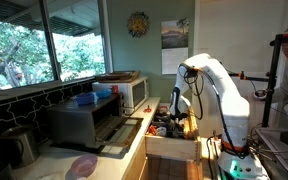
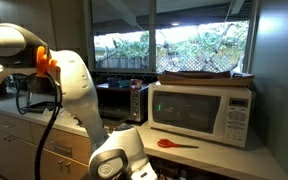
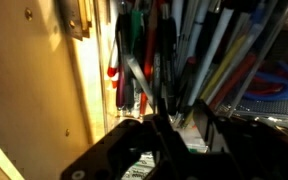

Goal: Remove the pen from the open drawer and put it on the counter

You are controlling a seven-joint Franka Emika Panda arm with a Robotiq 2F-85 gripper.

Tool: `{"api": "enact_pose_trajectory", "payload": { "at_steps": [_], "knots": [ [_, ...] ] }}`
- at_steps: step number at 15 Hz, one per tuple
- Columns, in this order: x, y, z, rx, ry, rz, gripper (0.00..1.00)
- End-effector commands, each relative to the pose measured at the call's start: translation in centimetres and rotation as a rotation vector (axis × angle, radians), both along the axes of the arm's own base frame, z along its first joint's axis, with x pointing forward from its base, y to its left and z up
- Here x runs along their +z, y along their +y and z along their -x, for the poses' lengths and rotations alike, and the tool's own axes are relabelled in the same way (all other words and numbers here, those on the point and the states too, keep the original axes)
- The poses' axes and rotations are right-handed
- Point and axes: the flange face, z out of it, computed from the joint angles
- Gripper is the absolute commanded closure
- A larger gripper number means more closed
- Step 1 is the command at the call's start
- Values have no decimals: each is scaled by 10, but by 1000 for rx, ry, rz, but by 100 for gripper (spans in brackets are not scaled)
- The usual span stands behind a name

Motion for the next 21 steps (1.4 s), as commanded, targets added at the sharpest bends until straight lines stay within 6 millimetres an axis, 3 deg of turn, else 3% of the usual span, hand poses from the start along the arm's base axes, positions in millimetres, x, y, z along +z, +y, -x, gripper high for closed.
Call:
{"api": "enact_pose_trajectory", "payload": {
  "at_steps": [1,2,4,8,12,21],
  "knots": [
    [-16,-1,4,5,12,7,70],
    [-20,-3,8,2,21,2,59],
    [-26,-9,15,2,41,4,50],
    [-30,-19,18,7,48,33,48],
    [-28,-20,11,20,36,48,49],
    [-41,-15,4,44,55,39,66]
  ]
}}
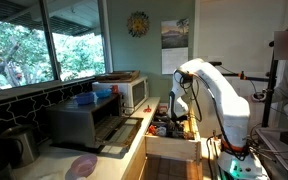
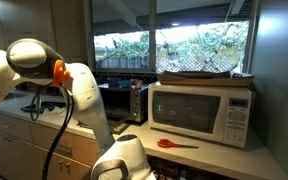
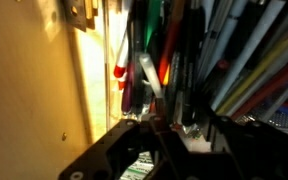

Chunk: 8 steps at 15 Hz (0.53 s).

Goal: Remove the pen from the open drawer and put it on the counter

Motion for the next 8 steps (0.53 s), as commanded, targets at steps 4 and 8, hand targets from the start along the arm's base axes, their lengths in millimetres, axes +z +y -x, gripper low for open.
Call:
{"api": "enact_pose_trajectory", "payload": {
  "at_steps": [4,8],
  "knots": [
    [-15,2,-2,11,19,5,69],
    [-14,2,-3,13,18,9,100]
  ]
}}
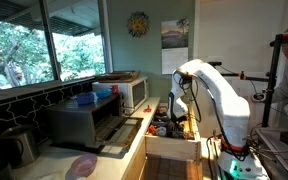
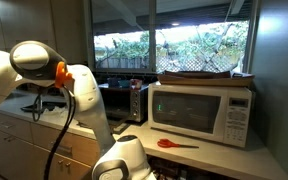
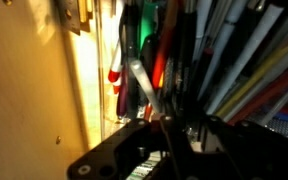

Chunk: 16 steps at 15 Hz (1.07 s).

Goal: Remove the pen from the open drawer and put it on the counter

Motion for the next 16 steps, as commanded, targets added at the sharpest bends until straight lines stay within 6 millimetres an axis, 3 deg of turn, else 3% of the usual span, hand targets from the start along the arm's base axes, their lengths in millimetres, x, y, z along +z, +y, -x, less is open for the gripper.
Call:
{"api": "enact_pose_trajectory", "payload": {
  "at_steps": [1,5,7,16],
  "knots": [
    [-10,0,1,5,14,9,100],
    [-16,2,1,10,27,8,97],
    [-8,1,3,7,17,11,97],
    [66,-19,45,-86,-41,-46,97]
  ]
}}
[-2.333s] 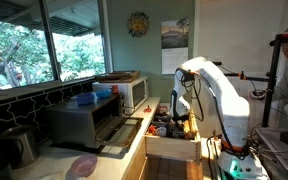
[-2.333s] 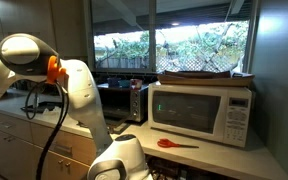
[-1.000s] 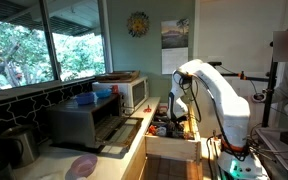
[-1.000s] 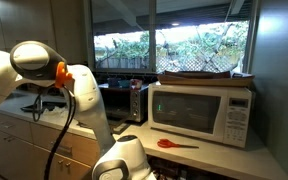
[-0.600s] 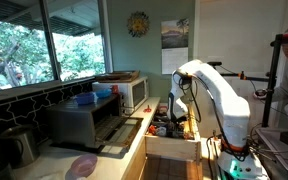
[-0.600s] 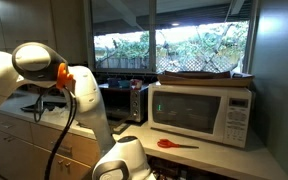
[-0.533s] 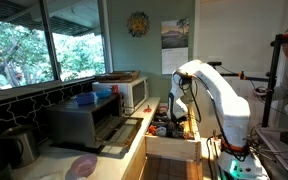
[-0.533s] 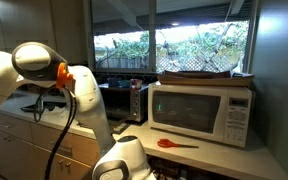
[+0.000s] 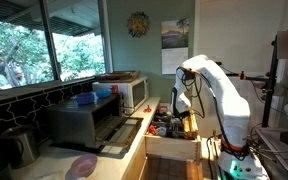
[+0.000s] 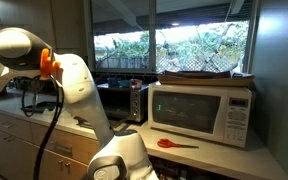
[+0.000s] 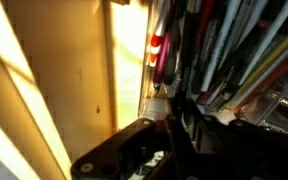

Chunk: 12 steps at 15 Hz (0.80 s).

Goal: Remove the pen from the open drawer and put it on the counter

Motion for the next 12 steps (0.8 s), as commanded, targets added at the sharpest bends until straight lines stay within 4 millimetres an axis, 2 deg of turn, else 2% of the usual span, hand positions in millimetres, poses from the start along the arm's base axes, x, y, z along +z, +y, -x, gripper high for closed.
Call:
{"api": "enact_pose_trajectory", "payload": {
  "at_steps": [1,5,9,10,11,12],
  "knots": [
    [34,3,11,-72,-58,-65,97],
    [92,-3,0,-127,-172,-71,97],
    [156,8,-12,-189,-390,-64,97],
    [166,13,-13,-150,-414,-57,97],
    [149,-3,-20,-151,-344,-26,87],
    [161,0,-22,-145,-375,-30,87]
  ]
}}
